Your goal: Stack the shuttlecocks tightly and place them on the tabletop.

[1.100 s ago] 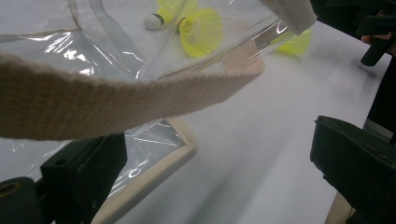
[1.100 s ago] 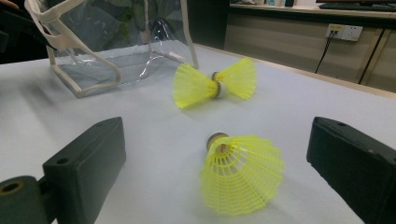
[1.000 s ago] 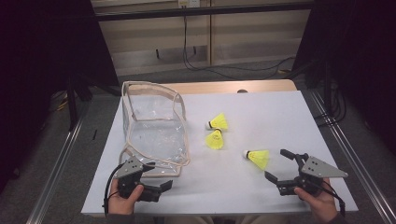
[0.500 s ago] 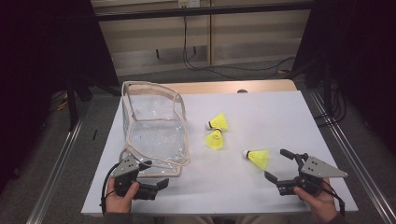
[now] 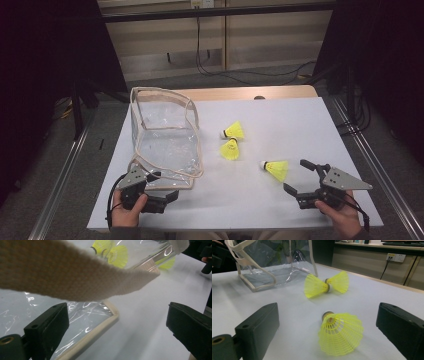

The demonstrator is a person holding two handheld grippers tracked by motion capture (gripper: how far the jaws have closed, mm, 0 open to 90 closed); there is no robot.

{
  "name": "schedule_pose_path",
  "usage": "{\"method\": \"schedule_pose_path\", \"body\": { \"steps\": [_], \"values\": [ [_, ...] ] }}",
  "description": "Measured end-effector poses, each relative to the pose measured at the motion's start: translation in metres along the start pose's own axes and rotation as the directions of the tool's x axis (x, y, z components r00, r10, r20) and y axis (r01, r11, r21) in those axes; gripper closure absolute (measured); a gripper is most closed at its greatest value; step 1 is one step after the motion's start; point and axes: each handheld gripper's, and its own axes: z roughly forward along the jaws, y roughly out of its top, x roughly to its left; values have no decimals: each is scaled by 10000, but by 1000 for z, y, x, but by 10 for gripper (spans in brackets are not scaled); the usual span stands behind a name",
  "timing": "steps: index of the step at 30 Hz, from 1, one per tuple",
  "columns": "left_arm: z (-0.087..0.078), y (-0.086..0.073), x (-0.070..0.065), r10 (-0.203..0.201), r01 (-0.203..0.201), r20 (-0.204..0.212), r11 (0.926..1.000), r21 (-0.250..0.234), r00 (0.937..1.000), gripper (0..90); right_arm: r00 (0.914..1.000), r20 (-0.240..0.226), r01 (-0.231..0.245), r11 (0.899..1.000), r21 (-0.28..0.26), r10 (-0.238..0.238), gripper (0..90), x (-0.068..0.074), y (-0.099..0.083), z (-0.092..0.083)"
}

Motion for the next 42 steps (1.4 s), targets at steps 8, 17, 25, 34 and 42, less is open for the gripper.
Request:
{"method": "schedule_pose_path", "body": {
  "steps": [8,17,25,34,42],
  "values": [
    [0,-3,6,16,-15,197,10000,-26,9998,45,10000,-9,18,10000,26,-18,43,0,0,1],
    [0,-5,11,0,2,245,10000,-93,9997,51,10000,42,30,10000,24,-30,42,-1,0,1],
    [2,-7,16,-46,48,233,9999,-95,9997,51,9999,144,33,10000,81,-34,43,-2,1,1],
    [2,-7,18,-35,36,146,10000,-48,9999,61,9993,383,-49,9999,133,44,43,-7,2,1],
    [0,-6,15,40,-40,28,10000,-79,10000,60,9987,504,-37,9982,595,7,40,-11,2,3]
  ]
}}
